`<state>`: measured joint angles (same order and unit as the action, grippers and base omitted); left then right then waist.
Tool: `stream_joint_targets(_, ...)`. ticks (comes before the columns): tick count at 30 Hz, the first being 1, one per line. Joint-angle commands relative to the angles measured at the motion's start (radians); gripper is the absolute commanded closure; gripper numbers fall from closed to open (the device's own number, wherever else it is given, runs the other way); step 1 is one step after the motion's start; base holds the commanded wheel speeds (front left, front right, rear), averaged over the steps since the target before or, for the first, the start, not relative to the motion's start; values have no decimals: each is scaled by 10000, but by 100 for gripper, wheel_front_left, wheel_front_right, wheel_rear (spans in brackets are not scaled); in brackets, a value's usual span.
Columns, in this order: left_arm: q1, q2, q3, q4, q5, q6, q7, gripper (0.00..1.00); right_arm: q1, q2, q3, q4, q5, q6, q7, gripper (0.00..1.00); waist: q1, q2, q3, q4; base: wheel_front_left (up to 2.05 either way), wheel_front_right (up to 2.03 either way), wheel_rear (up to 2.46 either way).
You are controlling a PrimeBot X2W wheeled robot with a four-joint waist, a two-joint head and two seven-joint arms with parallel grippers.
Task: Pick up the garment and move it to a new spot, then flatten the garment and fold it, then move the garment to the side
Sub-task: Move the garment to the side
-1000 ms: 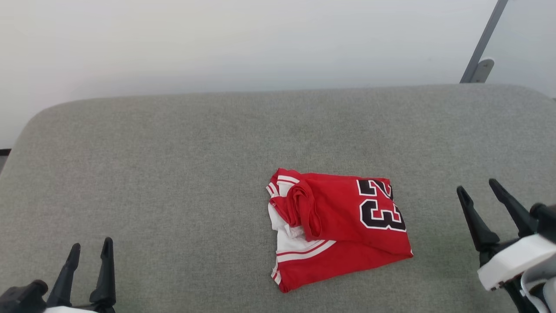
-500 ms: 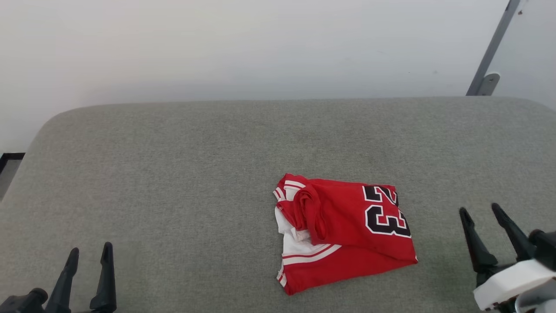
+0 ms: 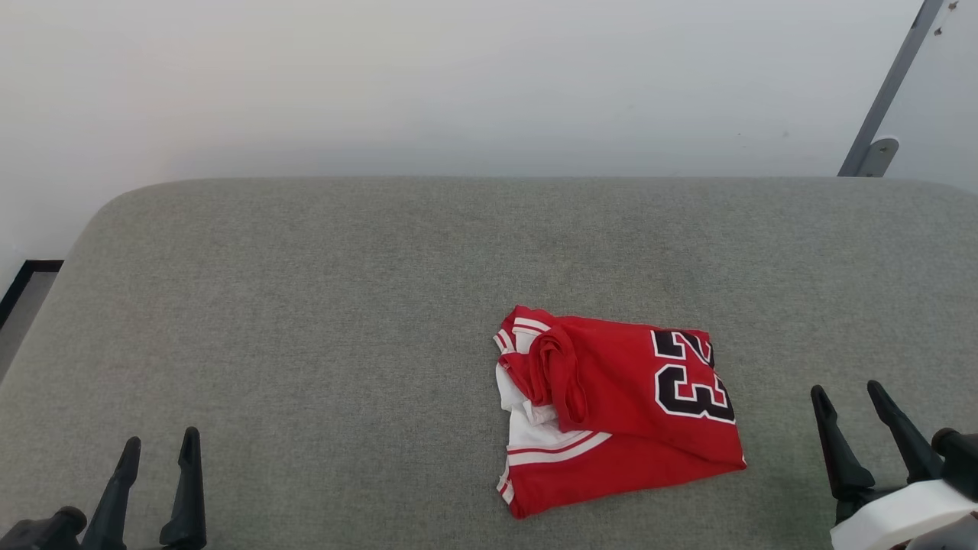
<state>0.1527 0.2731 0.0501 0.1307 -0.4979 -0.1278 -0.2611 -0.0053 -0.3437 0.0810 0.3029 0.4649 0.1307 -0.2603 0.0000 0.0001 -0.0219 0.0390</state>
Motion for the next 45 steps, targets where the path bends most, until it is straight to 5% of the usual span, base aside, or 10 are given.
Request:
stream_joint_targets(1,65,51,-19,16,-27,-30,-46,0,145,49,-56,-9,-46,0,-52,0,0,-1,-2,2,0,0,0)
stream_joint_targets(29,5,246,-476,109,-250,-30,-48,0,-166,145,272,217,42,0,114,0,0,-1,64,13,0,0,0)
stream_joint_targets(35,-64,195,-625,140,-282,-31,-48,0,-799,-327,1056,381,618,0,1199,0,0,-1,169,192,0,0,0)
stream_joint_targets(45,-503,136,-1262,286,-394,-31,-48,0,-2213,-1685,2202,380,2049,0,4687,0,0,-1,695,845,0,0,0)
